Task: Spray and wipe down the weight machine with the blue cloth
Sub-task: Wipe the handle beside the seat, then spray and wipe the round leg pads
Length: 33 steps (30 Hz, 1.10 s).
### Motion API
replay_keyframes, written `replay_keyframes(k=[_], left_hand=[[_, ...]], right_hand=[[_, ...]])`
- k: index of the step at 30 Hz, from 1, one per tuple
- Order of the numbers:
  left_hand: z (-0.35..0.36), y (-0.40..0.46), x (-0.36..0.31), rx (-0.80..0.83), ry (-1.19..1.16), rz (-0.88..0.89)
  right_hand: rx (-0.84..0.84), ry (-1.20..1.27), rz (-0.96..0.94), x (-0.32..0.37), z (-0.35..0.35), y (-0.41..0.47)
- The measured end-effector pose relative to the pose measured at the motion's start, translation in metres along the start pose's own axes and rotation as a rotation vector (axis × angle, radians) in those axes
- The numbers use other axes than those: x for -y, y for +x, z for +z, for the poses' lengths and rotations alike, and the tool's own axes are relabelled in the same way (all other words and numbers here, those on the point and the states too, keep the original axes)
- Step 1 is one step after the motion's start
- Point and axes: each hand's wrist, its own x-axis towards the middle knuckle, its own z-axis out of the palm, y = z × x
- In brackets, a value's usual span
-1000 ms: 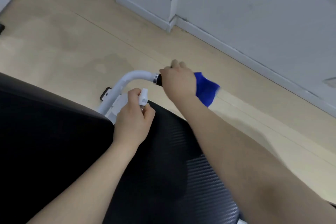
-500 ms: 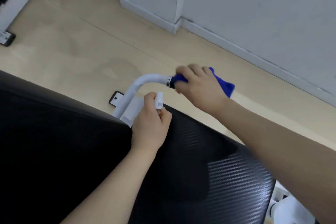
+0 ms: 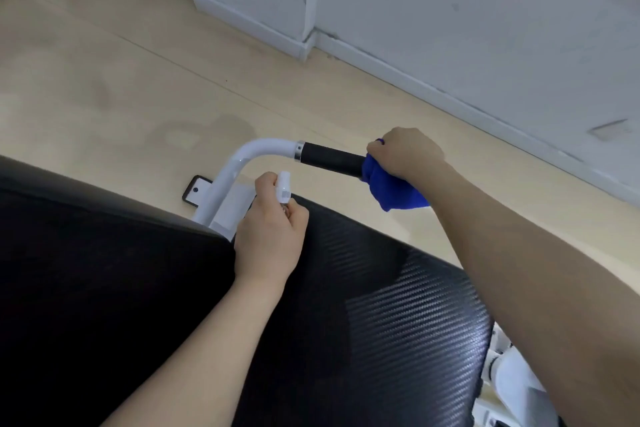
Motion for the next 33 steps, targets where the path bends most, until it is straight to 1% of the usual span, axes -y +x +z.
replay_keyframes(k=[1, 2, 3, 4, 5, 6, 7, 8, 11, 12, 13, 15, 17, 18, 21, 23, 24, 26, 27, 28, 29, 30, 33], left_hand=[[0.000, 0.001, 0.000, -0.002, 0.007, 0.005], [0.000, -0.001, 0.000, -0.001, 0.009, 0.006], [0.000, -0.001, 0.000, -0.004, 0.007, 0.006], [0.001, -0.001, 0.001, -0.009, 0.008, 0.009], [0.001, -0.002, 0.001, -0.019, 0.011, 0.014], [0.002, -0.003, 0.001, -0.020, 0.013, 0.020], [0.002, 0.001, 0.002, -0.027, 0.013, 0.022], [0.002, 0.002, 0.003, -0.028, 0.023, 0.021], [0.003, 0.001, 0.002, -0.036, 0.075, 0.015], [0.003, -0.001, 0.000, -0.043, 0.090, 0.019], [0.002, -0.004, -0.001, -0.051, 0.098, 0.024], [0.003, -0.004, -0.004, -0.064, 0.105, 0.039], [-0.001, -0.015, -0.009, -0.057, 0.126, 0.054], [-0.003, -0.019, -0.010, -0.054, 0.133, 0.065], [-0.006, -0.045, -0.015, 0.000, 0.142, 0.130], [-0.008, -0.067, -0.020, 0.096, 0.144, 0.219], [-0.010, -0.074, -0.020, 0.145, 0.153, 0.264], [-0.013, -0.091, -0.024, 0.233, 0.185, 0.380], [-0.014, -0.102, -0.027, 0.274, 0.206, 0.442], [-0.014, -0.109, -0.030, 0.316, 0.232, 0.492], [-0.012, -0.125, -0.036, 0.377, 0.241, 0.548], [-0.009, -0.134, -0.040, 0.424, 0.252, 0.594], [0.006, -0.177, -0.054, 0.597, 0.258, 0.742]], right_hand=[[-0.087, -0.043, -0.001, 0.007, 0.001, -0.003], [-0.184, -0.063, -0.063, 0.017, 0.004, -0.008], [-0.257, -0.074, -0.185, 0.030, 0.008, -0.012], [-0.286, -0.091, -0.330, 0.043, 0.012, -0.016], [-0.276, -0.113, -0.459, 0.052, 0.017, -0.020], [-0.261, -0.137, -0.525, 0.054, 0.021, -0.022], [-0.257, -0.153, -0.519, 0.051, 0.020, -0.022], [-0.263, -0.142, -0.459, 0.039, 0.018, -0.023], [-0.316, -0.091, -0.228, -0.023, 0.012, -0.046], [-0.341, -0.075, -0.202, -0.038, 0.008, -0.063], [-0.361, -0.058, -0.230, -0.045, 0.008, -0.082], [-0.335, -0.078, -0.385, -0.035, 0.016, -0.113], [-0.252, -0.230, -0.570, -0.022, 0.037, -0.147], [-0.235, -0.294, -0.605, -0.019, 0.048, -0.156], [-0.208, -0.341, -0.562, -0.045, 0.064, -0.171], [-0.219, -0.336, -0.486, -0.077, 0.067, -0.184], [-0.263, -0.306, -0.422, -0.090, 0.068, -0.191], [-0.303, -0.222, -0.178, -0.115, 0.071, -0.214], [-0.285, -0.169, -0.034, -0.126, 0.075, -0.231], [-0.266, -0.112, 0.056, -0.132, 0.077, -0.246], [-0.259, -0.059, 0.126, -0.142, 0.081, -0.273], [-0.278, -0.015, 0.149, -0.146, 0.087, -0.290], [-0.302, 0.014, 0.226, -0.172, 0.109, -0.348]])
